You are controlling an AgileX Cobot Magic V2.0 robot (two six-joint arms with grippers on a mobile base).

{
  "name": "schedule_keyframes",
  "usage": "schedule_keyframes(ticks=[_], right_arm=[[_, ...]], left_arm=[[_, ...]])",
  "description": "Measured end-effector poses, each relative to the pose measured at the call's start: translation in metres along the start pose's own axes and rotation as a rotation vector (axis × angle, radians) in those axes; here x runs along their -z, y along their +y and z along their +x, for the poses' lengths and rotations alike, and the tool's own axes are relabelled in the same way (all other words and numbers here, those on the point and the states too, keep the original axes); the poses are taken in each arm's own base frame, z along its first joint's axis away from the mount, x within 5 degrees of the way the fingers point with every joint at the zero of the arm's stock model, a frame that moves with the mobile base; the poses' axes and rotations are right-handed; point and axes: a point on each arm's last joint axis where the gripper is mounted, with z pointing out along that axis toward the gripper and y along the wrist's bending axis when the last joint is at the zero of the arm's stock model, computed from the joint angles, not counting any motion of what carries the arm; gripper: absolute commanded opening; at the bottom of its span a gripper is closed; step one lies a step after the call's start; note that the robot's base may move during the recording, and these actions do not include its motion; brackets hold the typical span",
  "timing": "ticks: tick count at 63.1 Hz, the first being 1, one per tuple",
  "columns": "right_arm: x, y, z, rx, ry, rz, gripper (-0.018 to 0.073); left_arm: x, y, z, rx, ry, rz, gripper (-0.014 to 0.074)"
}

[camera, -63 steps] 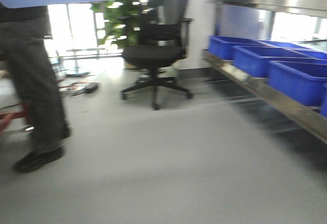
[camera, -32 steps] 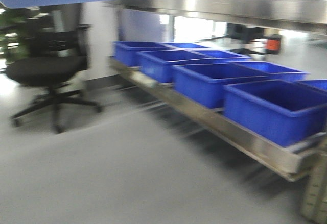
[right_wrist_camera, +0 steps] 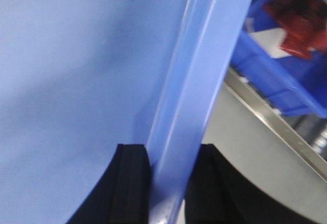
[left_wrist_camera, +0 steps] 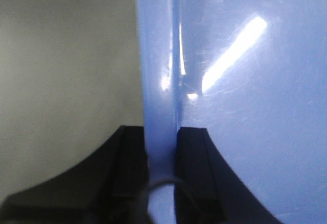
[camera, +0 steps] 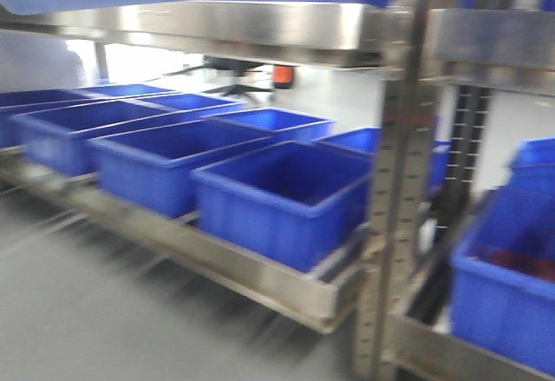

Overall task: Grab blue tray and place on right shelf
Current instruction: 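Carry the tray with both grippers while driving to the steel shelf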

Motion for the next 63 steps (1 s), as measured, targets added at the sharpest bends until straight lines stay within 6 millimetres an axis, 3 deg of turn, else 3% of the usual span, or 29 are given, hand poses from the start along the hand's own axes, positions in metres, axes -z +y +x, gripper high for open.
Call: schedule_keyframes(ticks=[63], right_arm=[[0.0000, -0.0002, -0.0001, 0.001, -0.001, 0.002, 0.0057]], left_arm=[[0.0000, 0.0000, 0.0000, 0.000, 0.000, 0.000, -0.0048]])
